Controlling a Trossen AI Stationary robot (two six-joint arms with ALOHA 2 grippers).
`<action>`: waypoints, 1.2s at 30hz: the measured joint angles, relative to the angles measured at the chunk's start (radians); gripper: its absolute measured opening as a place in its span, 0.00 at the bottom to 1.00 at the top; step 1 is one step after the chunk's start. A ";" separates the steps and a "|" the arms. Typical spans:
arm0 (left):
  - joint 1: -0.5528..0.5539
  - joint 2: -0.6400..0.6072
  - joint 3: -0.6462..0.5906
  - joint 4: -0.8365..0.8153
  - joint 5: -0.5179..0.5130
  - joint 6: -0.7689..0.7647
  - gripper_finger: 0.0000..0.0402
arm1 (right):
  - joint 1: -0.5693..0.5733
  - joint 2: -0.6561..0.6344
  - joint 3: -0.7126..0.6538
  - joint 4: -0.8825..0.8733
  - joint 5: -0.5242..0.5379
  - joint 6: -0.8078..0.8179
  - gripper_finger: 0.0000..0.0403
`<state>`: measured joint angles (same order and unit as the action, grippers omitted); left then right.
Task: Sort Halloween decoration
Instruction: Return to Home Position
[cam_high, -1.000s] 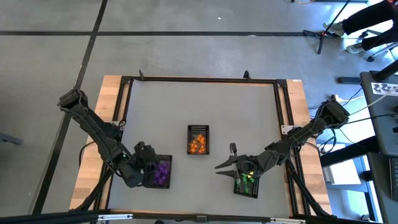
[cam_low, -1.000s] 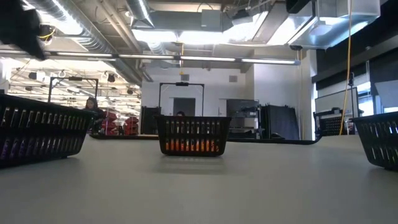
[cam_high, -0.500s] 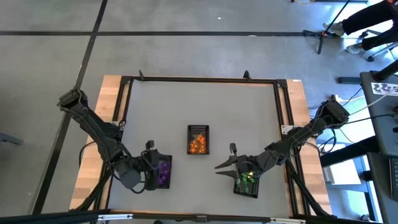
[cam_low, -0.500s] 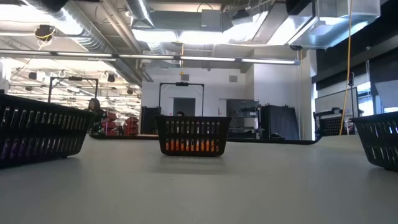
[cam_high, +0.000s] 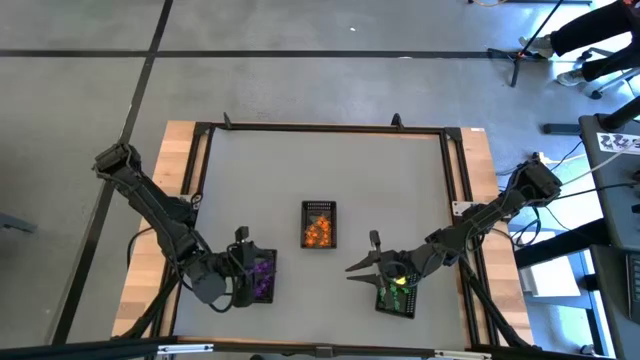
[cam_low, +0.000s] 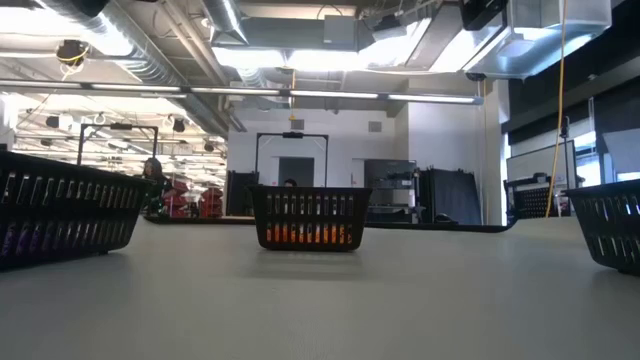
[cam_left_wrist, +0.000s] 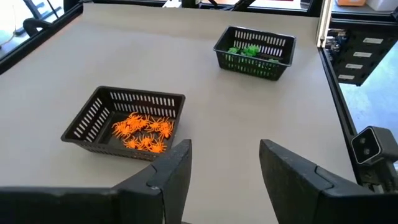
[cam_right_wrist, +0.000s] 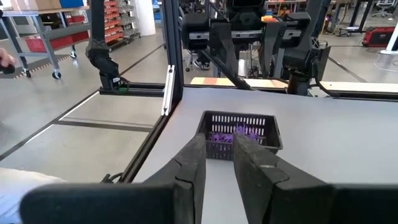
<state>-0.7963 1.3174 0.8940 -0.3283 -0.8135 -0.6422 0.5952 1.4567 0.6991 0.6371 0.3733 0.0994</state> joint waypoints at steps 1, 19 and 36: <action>0.000 0.000 0.000 0.000 0.000 0.000 0.45 | 0.000 0.000 0.000 -0.003 0.000 0.000 0.20; 0.046 -0.041 0.000 0.162 0.137 0.331 0.45 | 0.000 0.000 0.000 -0.013 0.011 -0.049 0.20; 0.303 -0.206 0.000 0.253 0.587 0.594 0.45 | -0.007 -0.123 0.000 -0.063 -0.046 -0.025 0.20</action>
<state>-0.4932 1.1115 0.8940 -0.0757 -0.2266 -0.0482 0.5879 1.3333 0.6991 0.5737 0.3271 0.0748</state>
